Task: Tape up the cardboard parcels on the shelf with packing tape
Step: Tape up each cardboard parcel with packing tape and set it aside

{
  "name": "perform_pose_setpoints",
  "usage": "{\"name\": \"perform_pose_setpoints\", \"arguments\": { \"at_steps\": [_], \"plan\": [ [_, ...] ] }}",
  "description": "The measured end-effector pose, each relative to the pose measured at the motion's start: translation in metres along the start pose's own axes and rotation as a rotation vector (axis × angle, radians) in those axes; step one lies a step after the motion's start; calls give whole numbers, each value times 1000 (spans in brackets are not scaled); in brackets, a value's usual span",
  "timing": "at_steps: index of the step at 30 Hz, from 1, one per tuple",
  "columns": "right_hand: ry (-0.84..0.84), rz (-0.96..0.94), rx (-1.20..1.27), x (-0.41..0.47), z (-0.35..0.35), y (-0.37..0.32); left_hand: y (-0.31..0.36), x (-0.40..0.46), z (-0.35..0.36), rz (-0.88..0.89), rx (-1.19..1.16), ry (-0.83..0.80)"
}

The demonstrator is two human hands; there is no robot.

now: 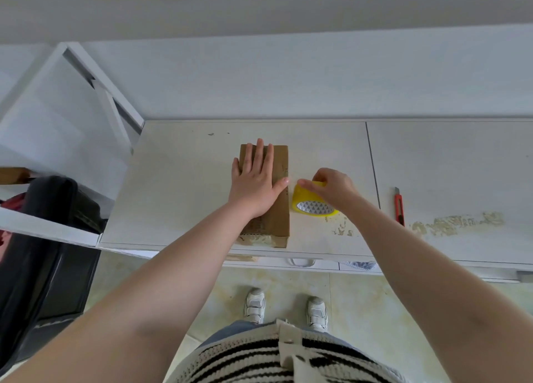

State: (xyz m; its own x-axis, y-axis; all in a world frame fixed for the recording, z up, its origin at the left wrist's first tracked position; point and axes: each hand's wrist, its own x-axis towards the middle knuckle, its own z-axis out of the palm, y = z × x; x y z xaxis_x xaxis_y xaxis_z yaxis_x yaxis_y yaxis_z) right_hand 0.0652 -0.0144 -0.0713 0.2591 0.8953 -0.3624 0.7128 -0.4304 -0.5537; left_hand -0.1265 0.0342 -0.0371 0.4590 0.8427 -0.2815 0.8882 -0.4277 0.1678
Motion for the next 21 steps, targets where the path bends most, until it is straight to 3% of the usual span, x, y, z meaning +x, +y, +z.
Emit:
{"name": "perform_pose_setpoints", "arguments": {
  "at_steps": [5,7,9,11,13,21],
  "plan": [
    [249,-5,164,-9,-7,26,1,0,-1,-14,6,-8],
    [443,128,121,-19,-12,51,2,0,-1,-11,9,-13],
    [550,379,40,-29,-15,79,2,1,-1,-11,15,-15],
    [568,592,14,-36,-16,103,2,1,-1,-13,15,-17],
    [527,680,46,-37,-13,121,1,1,-1,-14,18,-21],
    [324,717,59,-32,-21,140,1,1,-3,-12,18,-41]
  ]
}}
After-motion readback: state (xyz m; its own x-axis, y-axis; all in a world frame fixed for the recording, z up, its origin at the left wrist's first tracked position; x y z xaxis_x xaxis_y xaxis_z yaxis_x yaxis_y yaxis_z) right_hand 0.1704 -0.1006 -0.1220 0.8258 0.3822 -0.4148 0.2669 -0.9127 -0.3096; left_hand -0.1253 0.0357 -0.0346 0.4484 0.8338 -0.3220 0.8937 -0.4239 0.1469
